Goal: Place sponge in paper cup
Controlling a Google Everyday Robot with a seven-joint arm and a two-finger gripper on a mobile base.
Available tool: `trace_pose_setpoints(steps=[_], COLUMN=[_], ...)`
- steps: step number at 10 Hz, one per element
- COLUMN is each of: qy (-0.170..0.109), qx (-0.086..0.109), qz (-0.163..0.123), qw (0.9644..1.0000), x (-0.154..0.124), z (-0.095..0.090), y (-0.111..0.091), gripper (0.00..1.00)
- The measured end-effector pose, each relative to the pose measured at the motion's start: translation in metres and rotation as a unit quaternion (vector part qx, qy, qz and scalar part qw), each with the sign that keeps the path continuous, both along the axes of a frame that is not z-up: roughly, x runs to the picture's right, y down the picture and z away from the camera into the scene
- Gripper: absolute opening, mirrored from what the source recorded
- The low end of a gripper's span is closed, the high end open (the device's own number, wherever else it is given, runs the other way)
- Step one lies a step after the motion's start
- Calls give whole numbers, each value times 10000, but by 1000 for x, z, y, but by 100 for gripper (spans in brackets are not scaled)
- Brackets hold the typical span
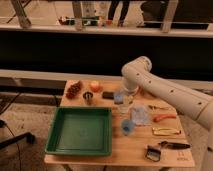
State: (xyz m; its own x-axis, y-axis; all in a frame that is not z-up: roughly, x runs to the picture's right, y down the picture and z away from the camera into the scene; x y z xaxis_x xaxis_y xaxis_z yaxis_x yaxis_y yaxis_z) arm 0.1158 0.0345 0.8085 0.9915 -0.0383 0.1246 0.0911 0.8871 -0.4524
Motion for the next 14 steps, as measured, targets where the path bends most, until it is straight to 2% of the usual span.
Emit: trace_pose_setpoints(steps=[3,4,5,6,7,14], qy=[-1,-1,-2,-2,-2,-2], qx=[-1,-2,-2,-2,-3,-6], qz=[1,1,2,2,2,2], qw=[10000,10000,10000,10000,10000,10000], x=[0,0,0,0,0,0], z=[0,0,0,0,0,0], y=[0,0,0,0,0,0], gripper=[49,56,69,77,80,80])
